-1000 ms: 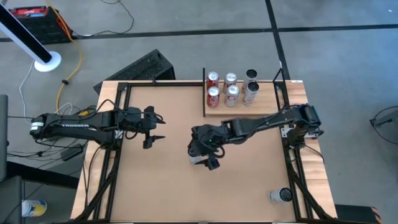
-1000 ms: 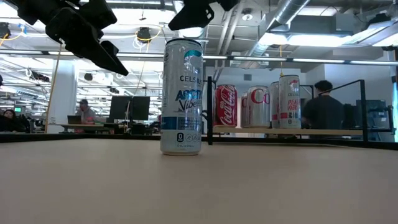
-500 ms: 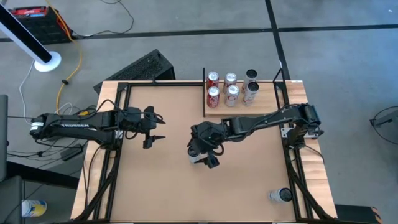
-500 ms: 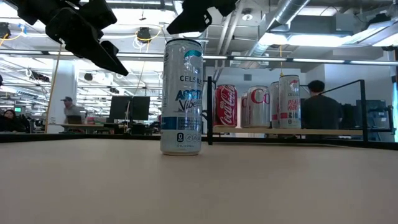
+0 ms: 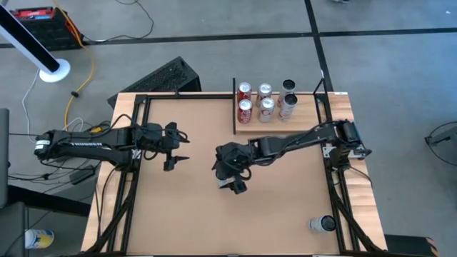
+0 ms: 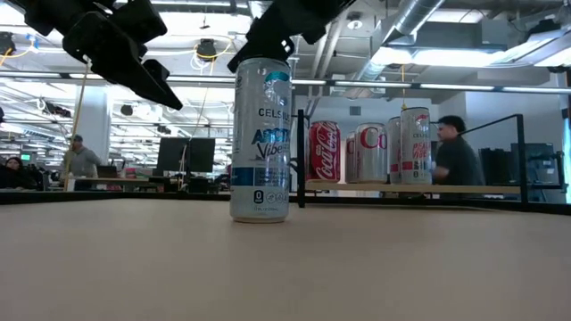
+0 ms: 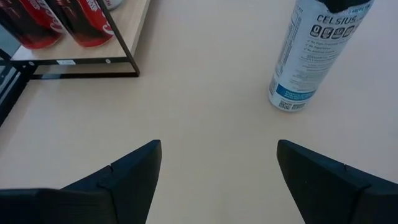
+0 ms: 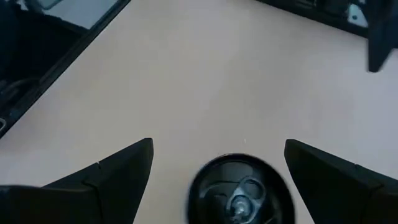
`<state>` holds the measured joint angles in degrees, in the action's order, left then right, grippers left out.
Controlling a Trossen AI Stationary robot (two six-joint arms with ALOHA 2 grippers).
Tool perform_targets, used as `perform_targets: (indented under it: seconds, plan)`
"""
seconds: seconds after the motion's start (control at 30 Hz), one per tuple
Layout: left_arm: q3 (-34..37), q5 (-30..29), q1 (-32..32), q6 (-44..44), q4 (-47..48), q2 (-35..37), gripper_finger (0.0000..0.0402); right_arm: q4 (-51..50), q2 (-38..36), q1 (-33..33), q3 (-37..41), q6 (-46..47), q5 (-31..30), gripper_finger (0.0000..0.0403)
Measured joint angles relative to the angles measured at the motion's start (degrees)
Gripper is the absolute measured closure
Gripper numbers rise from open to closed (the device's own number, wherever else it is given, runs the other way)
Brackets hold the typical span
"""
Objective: Place canned beverage on shelf
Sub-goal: Put the left blue white soda can on the shelf
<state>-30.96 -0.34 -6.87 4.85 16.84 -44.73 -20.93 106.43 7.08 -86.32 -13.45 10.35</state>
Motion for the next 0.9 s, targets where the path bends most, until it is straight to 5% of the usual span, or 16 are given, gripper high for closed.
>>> perform_targets:
  seconds: [0.27, 0.9]
  plan:
    - [0.0, 0.1, 0.0, -0.1, 0.2, 0.0, 0.0098, -1.9, 0.0, -0.1, 0.0, 0.1, -4.7, 0.0015]
    - [0.0, 0.6, 0.0, -0.2, 0.2, 0.0, 0.0098, -2.3, 1.7, -0.1, 0.0, 4.0, -4.5, 0.0016]
